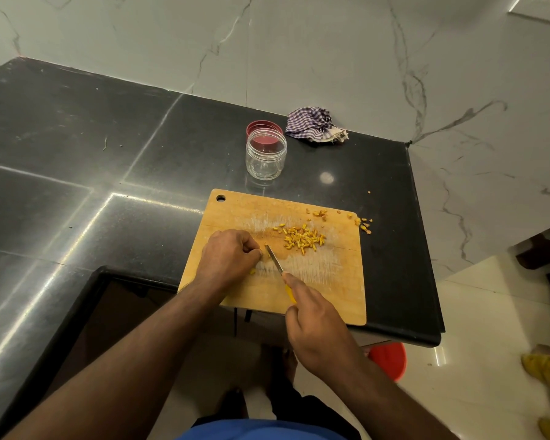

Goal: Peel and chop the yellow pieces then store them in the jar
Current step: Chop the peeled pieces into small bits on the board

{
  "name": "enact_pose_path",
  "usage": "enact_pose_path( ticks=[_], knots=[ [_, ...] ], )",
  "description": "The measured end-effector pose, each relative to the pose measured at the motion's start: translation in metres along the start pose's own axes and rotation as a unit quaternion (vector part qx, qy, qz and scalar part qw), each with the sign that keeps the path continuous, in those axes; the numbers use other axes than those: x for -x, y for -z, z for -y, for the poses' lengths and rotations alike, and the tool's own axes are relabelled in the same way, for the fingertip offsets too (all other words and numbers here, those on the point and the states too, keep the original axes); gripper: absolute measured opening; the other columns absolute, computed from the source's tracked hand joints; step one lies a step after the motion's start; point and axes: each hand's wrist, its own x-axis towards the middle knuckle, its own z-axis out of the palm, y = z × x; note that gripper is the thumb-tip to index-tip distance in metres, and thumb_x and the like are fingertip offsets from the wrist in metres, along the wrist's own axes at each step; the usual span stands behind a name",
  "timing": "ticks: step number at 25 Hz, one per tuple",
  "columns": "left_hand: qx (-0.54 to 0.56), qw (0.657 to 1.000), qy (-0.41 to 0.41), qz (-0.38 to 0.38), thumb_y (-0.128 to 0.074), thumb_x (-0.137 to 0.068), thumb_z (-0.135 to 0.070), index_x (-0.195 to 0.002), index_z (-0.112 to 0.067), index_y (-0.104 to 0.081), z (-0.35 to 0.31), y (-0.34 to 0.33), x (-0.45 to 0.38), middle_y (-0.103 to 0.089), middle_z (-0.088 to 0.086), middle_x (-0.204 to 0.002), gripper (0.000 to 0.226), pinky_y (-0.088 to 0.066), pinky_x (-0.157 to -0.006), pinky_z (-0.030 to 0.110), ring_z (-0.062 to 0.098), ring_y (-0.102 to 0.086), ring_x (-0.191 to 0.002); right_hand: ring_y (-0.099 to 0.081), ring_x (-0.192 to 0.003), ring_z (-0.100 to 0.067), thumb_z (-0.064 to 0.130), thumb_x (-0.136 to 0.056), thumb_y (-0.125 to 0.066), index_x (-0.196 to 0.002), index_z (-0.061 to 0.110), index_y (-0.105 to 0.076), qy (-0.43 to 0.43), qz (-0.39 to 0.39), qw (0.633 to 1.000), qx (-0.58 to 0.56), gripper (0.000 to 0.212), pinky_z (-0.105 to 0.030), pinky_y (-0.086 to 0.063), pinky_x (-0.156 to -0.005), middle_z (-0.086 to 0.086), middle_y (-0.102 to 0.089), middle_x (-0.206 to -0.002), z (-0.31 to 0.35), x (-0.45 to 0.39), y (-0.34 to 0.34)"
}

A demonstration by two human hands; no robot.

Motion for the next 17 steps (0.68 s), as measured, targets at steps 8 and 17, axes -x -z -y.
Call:
enact_pose_path(
  ticks=[8,17],
  knots=[
    [0.006,1.0,-0.005,-0.003,-0.069,-0.085,-0.021,-0.082,-0.023,-0.076,-0.003,0.001,0.001,-0.069,-0.013,-0.079,0.008,-0.053,-0.062,0.028,0.005,-0.061,-0.073,-0.042,-0.129,-0.011,0.023,-0.103,-0.036,-0.155,0.027,-0.021,-0.005,0.019,1.0,0.02,0.054,-0.027,-0.037,-0.108,0.002,-0.042,-0.147,0.004,-0.016,-0.009],
    [0.006,1.0,-0.003,-0.006,-0.07,-0.085,-0.022,-0.08,-0.024,-0.075,-0.003,0.001,0.002,-0.067,-0.014,-0.078,0.007,-0.051,-0.063,0.026,0.006,-0.061,-0.074,-0.038,-0.128,0.001,0.025,-0.103,-0.036,-0.154,0.03,-0.021,-0.016,0.031,0.999,0.009,0.054,-0.015,-0.031,-0.106,0.008,-0.039,-0.15,-0.002,0.009,-0.006]
  ],
)
